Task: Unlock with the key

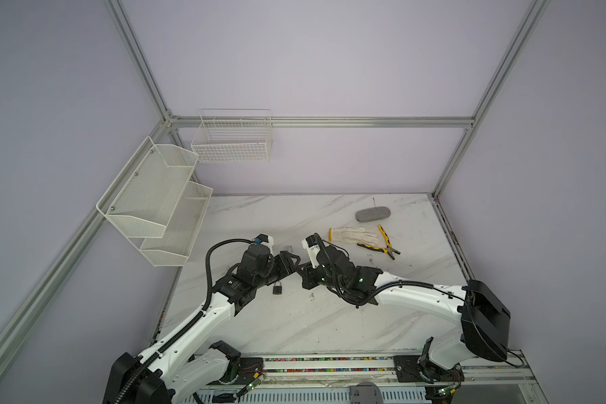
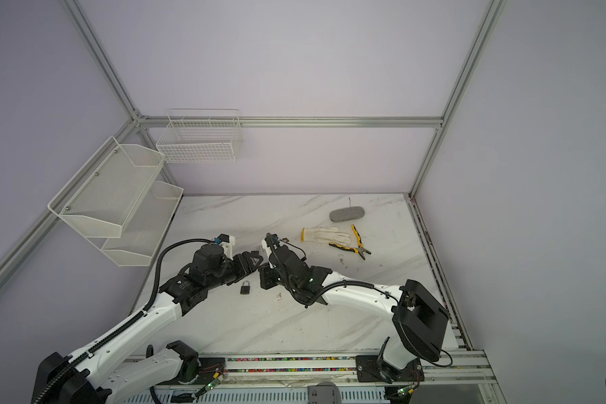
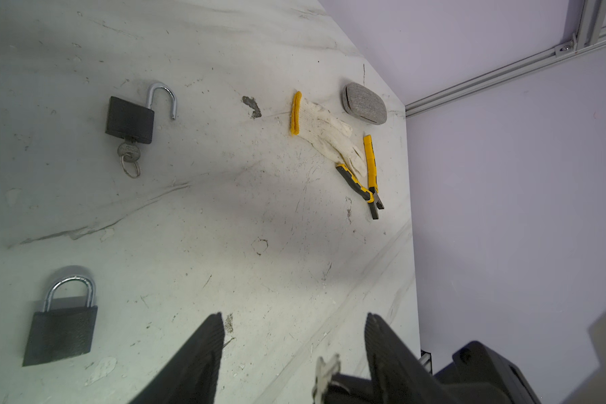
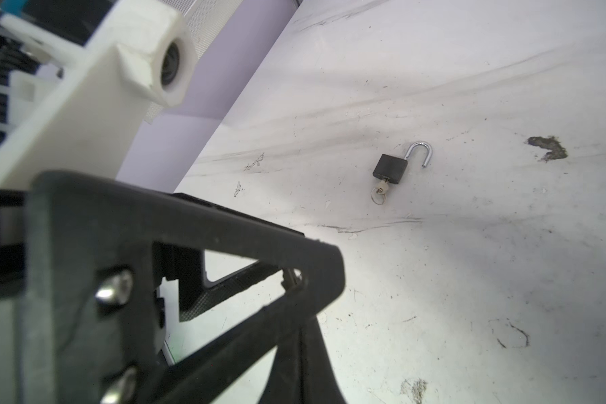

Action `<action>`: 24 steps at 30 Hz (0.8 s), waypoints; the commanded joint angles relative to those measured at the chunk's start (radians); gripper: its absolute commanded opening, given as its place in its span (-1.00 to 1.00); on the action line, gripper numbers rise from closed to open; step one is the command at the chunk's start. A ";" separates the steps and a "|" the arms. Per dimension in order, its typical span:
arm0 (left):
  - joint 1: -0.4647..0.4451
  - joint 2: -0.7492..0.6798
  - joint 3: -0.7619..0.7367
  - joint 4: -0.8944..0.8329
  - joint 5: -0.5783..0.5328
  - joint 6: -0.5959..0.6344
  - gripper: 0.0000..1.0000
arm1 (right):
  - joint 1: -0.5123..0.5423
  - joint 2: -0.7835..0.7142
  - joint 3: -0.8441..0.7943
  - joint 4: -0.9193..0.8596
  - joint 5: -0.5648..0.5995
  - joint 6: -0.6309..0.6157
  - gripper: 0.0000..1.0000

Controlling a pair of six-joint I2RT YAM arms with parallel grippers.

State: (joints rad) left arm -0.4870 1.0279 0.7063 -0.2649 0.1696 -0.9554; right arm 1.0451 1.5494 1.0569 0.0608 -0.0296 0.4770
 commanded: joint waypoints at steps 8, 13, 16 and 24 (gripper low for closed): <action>-0.008 -0.004 -0.040 0.095 -0.003 0.020 -0.17 | -0.002 0.003 0.023 0.024 -0.047 -0.006 -1.00; -0.009 -0.021 -0.052 0.095 -0.035 0.023 -0.41 | -0.002 0.009 0.022 0.023 -0.048 -0.008 -1.00; -0.009 -0.020 -0.050 0.083 -0.051 0.021 -0.58 | -0.002 0.009 0.024 0.022 -0.053 -0.006 -1.00; -0.009 -0.009 -0.046 0.087 -0.042 0.032 -1.00 | -0.001 0.023 0.035 0.016 -0.046 -0.005 -1.00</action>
State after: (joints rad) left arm -0.4923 1.0248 0.6952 -0.2077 0.1261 -0.9432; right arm 1.0451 1.5642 1.0664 0.0635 -0.0727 0.4767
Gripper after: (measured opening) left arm 0.048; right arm 0.045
